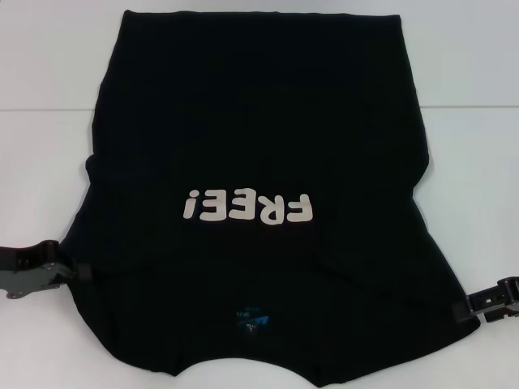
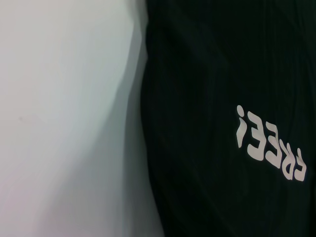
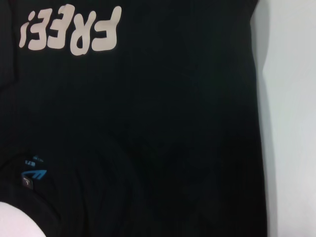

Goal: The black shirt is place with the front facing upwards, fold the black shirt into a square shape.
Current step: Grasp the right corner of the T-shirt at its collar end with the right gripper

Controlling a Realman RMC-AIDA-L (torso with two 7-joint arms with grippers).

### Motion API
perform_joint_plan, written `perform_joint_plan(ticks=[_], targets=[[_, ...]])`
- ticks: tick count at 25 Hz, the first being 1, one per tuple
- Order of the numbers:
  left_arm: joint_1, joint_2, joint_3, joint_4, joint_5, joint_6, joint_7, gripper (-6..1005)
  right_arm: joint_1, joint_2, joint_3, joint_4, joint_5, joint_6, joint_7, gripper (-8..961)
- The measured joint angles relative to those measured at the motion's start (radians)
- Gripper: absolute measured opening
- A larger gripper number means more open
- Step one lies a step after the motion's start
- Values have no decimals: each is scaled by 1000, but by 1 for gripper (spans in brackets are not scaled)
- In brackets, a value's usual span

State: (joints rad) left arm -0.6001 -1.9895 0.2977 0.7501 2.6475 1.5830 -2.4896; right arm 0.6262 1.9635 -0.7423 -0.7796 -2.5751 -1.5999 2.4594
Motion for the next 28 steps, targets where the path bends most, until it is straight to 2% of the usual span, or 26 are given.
perform_joint_plan(ticks=[22,28], targets=[[-1,0,2,0,0,3,2,16,15,5,-19,24,-2,22,-4,775],[-1,0,0,0,-1,5,3,16,24,15,-29,26,-2,22,-5,775]])
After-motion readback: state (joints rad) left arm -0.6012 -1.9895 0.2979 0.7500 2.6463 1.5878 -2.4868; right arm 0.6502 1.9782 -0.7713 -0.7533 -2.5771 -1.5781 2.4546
